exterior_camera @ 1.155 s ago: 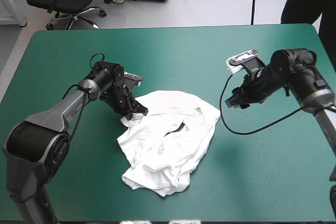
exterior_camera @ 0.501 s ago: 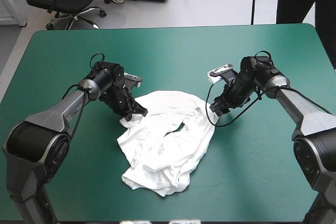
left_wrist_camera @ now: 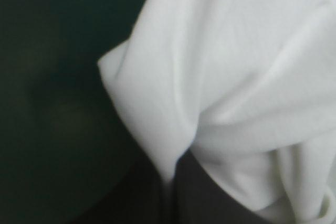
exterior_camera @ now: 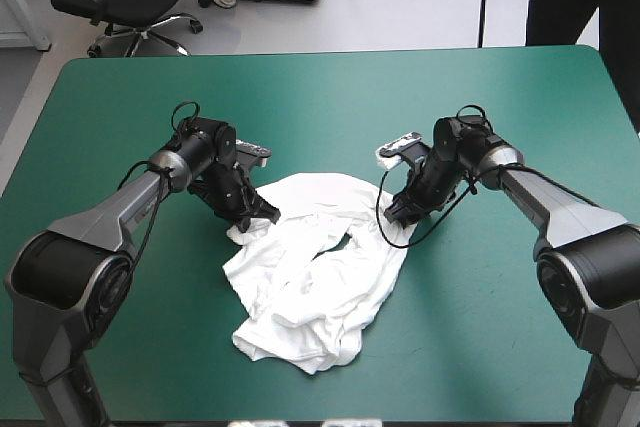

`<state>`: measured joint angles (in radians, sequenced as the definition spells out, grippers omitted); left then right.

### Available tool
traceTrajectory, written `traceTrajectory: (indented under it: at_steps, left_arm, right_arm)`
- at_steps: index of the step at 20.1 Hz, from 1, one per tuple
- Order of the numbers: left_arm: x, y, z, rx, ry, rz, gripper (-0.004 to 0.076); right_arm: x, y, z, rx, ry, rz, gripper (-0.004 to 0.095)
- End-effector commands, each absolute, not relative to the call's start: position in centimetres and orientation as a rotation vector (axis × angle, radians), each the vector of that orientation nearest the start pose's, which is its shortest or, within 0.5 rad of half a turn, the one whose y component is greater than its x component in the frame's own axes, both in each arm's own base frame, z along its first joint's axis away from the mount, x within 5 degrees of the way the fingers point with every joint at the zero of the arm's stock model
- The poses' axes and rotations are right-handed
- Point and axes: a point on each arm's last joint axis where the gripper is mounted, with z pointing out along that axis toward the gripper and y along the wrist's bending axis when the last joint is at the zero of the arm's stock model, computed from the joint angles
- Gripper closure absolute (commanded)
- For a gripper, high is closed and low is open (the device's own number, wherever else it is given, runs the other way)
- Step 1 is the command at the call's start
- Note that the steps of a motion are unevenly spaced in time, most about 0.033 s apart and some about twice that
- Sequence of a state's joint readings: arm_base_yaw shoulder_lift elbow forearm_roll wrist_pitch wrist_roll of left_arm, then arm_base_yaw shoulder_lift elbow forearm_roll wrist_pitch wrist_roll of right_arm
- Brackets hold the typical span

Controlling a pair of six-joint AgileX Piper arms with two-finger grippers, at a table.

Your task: Fold the cloth

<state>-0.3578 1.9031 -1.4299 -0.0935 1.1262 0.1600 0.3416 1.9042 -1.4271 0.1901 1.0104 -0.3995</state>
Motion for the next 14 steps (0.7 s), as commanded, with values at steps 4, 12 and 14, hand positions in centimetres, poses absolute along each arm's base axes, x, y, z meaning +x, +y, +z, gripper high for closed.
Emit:
traceTrajectory:
  at_steps: [4, 12, 14]
  left_arm:
    - [34.5, -13.8, 24.1, 0.718, 2.925, -0.148, 0.0741]
    - [34.7, -13.6, 30.0, 0.698, 2.743, -0.129, 0.0741]
    - [33.8, -13.1, 33.7, 0.682, 2.662, -0.114, 0.0741]
  right_arm:
    - [35.2, 14.4, 22.1, -0.955, 2.839, 0.291, 0.0683]
    - [35.5, 14.3, 27.5, -0.970, 2.787, 0.257, 0.0921]
    - [35.7, 13.8, 32.0, -0.890, 2.689, 0.164, 0.0921]
